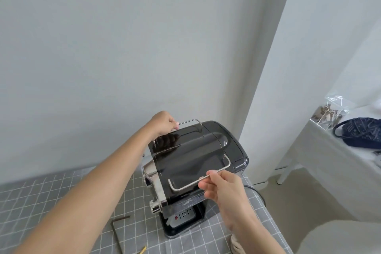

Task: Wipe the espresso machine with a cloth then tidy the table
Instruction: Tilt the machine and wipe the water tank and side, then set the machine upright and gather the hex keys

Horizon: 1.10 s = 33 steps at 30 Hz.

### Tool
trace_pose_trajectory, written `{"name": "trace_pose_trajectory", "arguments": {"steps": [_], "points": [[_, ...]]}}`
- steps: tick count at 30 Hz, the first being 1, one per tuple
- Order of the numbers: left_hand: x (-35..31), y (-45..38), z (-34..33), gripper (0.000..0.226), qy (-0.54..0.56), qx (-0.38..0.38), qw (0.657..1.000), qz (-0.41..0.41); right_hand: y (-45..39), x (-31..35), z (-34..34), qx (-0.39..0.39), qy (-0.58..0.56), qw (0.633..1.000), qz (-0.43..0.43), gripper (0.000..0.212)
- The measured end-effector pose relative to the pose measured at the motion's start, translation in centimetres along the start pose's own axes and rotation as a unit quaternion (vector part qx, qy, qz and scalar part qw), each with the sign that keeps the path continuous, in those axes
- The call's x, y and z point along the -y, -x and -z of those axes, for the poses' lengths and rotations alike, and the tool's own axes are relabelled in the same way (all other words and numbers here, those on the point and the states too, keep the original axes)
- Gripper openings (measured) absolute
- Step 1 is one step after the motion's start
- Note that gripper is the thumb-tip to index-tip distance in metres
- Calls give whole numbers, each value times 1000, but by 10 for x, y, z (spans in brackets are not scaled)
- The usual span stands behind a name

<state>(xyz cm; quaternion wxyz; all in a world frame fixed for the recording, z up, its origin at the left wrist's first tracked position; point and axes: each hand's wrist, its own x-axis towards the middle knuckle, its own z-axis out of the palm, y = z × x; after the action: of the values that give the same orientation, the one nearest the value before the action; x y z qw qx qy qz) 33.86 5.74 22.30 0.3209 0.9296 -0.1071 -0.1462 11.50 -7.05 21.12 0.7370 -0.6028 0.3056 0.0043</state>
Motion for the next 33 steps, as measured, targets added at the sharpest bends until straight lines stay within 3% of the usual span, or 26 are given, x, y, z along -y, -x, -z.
{"name": "trace_pose_trajectory", "arguments": {"steps": [5,14,18,33], "points": [[8,12,8,21,178,23,976,126,-45,44,30,5,108,993,50,22],[-8,76,14,15,349,-28,921,172,-131,104,39,67,249,959,116,28],[-8,90,1,18,357,-48,916,178,-152,105,34,84,293,940,152,37],[2,91,-28,22,343,-97,910,213,-179,80,38,141,347,914,158,31]]}}
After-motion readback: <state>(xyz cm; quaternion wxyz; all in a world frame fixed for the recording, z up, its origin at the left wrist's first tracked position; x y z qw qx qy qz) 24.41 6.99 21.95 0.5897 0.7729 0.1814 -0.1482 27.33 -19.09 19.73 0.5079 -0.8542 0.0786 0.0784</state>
